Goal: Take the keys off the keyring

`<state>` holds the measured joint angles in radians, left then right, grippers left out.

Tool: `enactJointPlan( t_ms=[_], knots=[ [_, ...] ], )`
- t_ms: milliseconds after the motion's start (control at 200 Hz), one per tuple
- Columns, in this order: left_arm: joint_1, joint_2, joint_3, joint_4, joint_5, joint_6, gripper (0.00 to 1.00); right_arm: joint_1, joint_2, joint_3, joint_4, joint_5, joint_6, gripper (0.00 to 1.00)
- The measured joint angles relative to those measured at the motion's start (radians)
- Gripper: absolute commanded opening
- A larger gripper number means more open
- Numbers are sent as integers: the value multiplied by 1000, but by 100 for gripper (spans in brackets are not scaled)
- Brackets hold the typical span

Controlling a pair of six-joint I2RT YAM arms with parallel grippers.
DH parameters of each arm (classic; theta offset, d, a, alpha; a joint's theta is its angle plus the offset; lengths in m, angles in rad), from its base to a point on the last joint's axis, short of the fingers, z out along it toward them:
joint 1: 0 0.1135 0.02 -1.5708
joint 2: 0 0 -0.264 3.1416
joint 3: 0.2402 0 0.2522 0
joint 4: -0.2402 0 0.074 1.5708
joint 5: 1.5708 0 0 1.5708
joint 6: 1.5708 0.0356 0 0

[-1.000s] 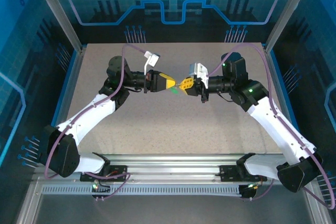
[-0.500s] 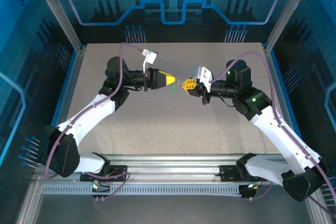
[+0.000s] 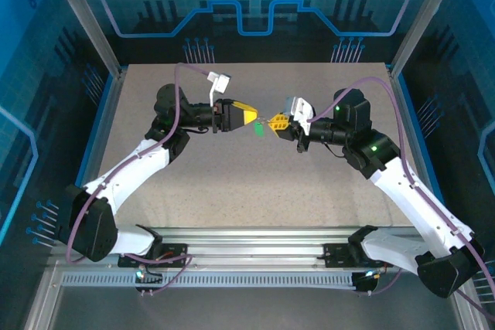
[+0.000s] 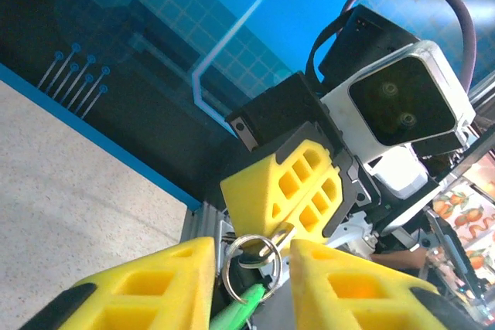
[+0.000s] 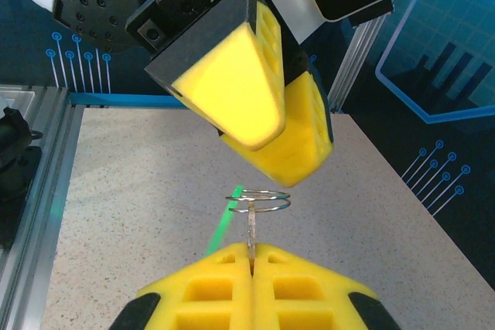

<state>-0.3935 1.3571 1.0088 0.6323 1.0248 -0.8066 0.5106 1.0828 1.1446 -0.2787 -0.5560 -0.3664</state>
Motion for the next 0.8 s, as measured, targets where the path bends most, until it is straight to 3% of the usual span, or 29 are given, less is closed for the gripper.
enactJointPlan(
  t_ms=[580, 796],
  knots=[
    [2, -12, -3, -25, 0, 27, 45, 0, 7, 10, -46, -14, -12, 0],
    [-37, -12, -2, -53, 39, 40, 47, 0, 25, 22, -55, -47, -17, 0]
  ],
)
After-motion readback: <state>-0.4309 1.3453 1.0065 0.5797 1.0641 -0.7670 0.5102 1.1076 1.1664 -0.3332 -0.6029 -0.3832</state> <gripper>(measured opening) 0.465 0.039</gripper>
